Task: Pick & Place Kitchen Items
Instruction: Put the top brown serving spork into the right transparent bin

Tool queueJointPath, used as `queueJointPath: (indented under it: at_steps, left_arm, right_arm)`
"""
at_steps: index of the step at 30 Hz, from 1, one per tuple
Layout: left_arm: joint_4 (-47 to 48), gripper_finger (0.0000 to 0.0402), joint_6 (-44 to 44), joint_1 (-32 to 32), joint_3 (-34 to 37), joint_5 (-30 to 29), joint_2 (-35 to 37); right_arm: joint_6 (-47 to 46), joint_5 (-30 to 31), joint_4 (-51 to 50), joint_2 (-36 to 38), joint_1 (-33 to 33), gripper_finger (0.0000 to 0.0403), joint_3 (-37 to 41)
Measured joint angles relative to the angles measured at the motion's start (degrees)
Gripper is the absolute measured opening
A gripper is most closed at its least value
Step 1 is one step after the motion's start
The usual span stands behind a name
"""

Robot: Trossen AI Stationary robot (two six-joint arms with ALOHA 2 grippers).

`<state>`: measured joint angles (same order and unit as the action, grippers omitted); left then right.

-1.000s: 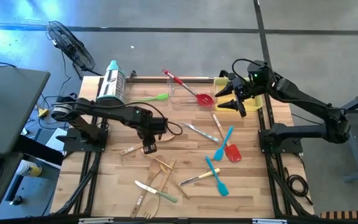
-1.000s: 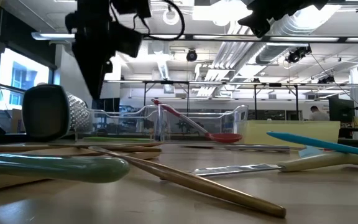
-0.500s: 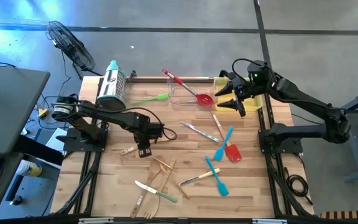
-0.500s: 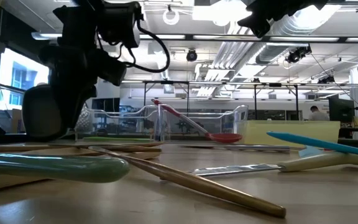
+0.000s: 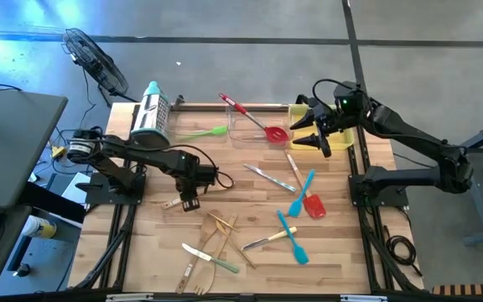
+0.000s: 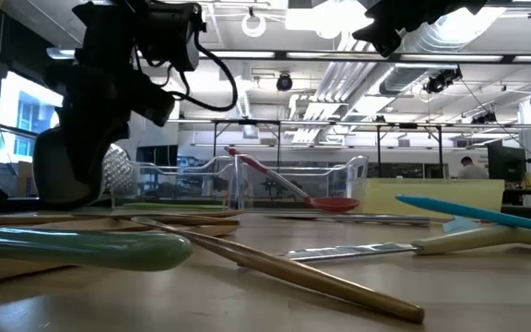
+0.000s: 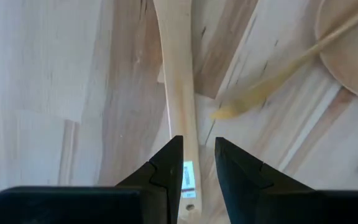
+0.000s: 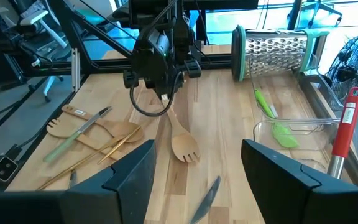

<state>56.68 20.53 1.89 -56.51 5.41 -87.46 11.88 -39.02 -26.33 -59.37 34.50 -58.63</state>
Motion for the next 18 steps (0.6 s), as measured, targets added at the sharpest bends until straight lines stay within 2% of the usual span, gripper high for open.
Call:
queueJointPath:
  at_steps: [11,15,18]
  left_arm:
    - [2.8,0.0088,3.7,0.0,0.1,-1.3,5.1]
    - [3.1,0.0088,5.5,0.1,2.9,4.1,7.0]
    - [1.9,0.0088,8.3,1.1,5.9,5.2,9.2]
  right_arm:
    - [0.0,-0.1,-0.5,0.0,0.0,0.0229,0.0]
    - [-0.1,-0.1,-0.5,0.0,0.0,0.0229,0.0]
    - [-0.1,-0.1,-0.6,0.0,0.0,0.0229,0.0]
